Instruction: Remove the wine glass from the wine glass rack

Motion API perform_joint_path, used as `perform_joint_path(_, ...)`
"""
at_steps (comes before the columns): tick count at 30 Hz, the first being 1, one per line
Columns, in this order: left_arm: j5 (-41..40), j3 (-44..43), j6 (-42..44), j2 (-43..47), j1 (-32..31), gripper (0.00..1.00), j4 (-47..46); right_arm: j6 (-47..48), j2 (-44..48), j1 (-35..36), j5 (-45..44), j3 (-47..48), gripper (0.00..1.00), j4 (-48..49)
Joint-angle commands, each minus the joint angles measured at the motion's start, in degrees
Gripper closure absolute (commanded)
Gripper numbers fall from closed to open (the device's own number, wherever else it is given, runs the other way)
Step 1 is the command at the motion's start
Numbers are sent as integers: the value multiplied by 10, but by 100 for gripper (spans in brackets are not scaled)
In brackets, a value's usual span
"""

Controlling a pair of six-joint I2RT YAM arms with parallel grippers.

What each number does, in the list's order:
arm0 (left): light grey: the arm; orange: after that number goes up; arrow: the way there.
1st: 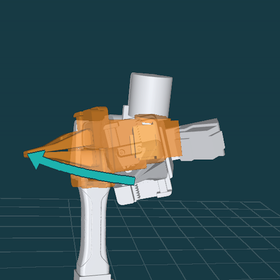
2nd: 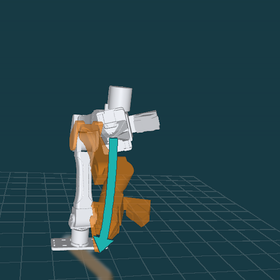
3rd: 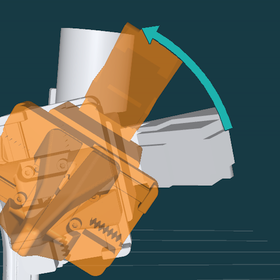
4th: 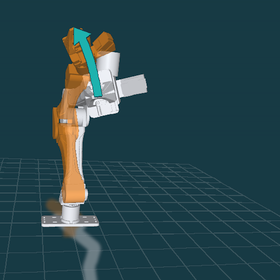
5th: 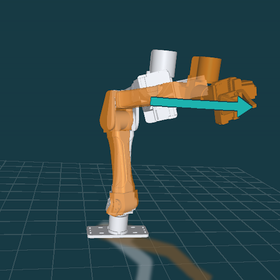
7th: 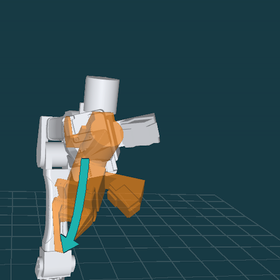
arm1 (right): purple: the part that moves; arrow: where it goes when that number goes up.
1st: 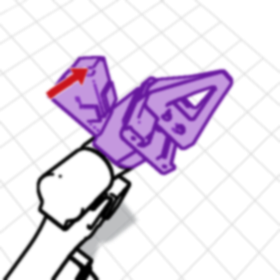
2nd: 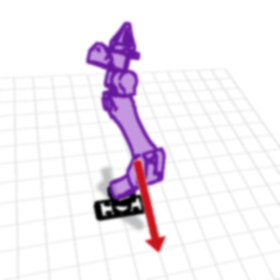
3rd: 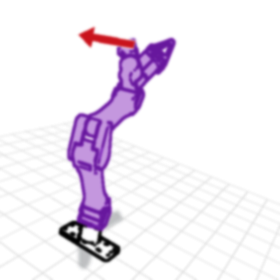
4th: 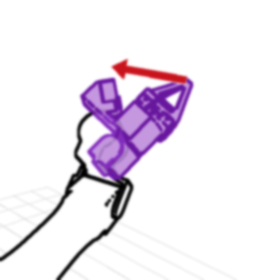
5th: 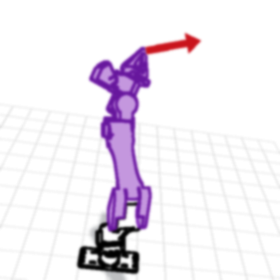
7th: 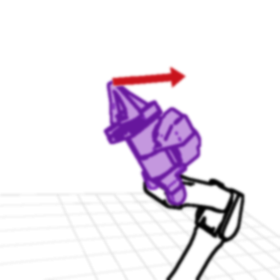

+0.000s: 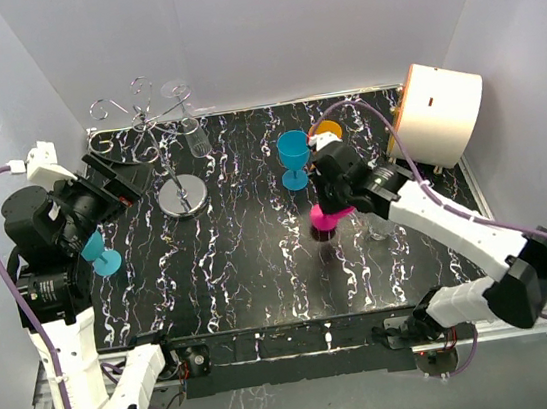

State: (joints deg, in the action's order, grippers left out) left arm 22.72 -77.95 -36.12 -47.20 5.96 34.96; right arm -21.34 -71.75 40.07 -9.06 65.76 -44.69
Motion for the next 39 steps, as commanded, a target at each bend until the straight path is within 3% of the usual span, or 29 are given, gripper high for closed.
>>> perform_joint_path(1, -17, -17, 17, 0, 2, 1, 14, 54, -53, -1, -96, 99, 100, -30)
perform_joint_path(10, -34, -28, 28, -3, -8, 1, 28, 80, -155, -26, -64, 178, 100, -9)
perform_joint_path(23, -58, -31, 48, 0, -9, 1, 38, 96, -205, -34, -43, 185, 95, 14)
perform_joint_path(33, -44, -39, 38, -8, -9, 1, 30, 102, -210, -35, -49, 209, 77, -4)
perform_joint_path(39, -19, -48, 15, -26, -8, 1, 16, 106, -155, -34, -52, 261, 52, -35)
